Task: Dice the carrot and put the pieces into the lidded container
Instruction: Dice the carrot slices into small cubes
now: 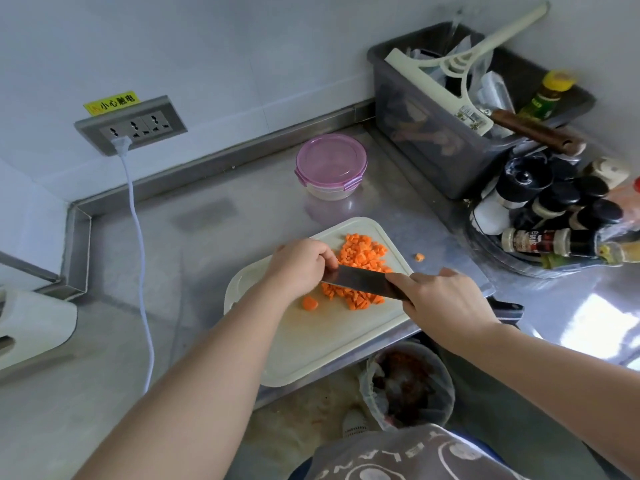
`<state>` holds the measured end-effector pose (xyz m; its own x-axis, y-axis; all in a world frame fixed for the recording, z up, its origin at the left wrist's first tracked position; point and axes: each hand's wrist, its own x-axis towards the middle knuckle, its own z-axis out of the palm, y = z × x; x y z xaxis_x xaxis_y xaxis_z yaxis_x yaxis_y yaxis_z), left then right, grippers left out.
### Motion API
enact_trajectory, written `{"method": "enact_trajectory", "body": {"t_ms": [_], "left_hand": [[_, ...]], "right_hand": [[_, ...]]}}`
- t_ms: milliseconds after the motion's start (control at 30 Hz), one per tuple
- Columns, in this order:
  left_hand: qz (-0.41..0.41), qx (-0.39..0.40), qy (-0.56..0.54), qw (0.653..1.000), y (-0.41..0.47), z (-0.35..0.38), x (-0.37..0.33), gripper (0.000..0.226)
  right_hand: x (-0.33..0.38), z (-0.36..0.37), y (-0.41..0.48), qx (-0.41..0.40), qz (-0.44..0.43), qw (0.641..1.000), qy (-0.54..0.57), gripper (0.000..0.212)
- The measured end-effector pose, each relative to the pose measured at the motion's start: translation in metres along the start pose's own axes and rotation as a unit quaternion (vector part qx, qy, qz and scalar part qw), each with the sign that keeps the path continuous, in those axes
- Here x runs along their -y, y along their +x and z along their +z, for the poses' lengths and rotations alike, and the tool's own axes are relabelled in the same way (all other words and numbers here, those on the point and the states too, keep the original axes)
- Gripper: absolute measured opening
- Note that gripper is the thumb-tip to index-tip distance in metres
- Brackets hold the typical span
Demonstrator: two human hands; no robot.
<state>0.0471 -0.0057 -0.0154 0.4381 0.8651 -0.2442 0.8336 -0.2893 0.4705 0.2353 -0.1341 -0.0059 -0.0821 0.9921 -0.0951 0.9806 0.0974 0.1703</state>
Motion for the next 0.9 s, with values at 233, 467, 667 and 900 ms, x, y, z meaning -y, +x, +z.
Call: {"method": "enact_trajectory", "body": {"t_ms": [233, 467, 667, 900], "left_hand": [[-0.022, -0.105, -0.117, 0.987, 0.003, 0.001, 0.007, 0.040], [-0.011, -0.037, -0.033, 0.999, -0.030, 0.011, 0.050, 0.036], [0.101, 0.073, 0.152, 0.981, -0.035, 0.025, 0.047, 0.043], [0.129, 0.081, 0.202, 0.968, -0.026, 0.023, 0.039, 0.036]], "right_hand": [[-0.005, 0.005, -0.003, -0.007, 0.017, 0.998, 0.060, 0.036], [-0.009, 0.008, 0.008, 0.025, 0.093, 0.980, 0.173, 0.033], [-0.007, 0.003, 0.010, 0.034, 0.105, 0.972, 0.206, 0.034], [-0.004, 0.002, 0.003, 0.065, 0.110, 0.968, 0.218, 0.034]]}}
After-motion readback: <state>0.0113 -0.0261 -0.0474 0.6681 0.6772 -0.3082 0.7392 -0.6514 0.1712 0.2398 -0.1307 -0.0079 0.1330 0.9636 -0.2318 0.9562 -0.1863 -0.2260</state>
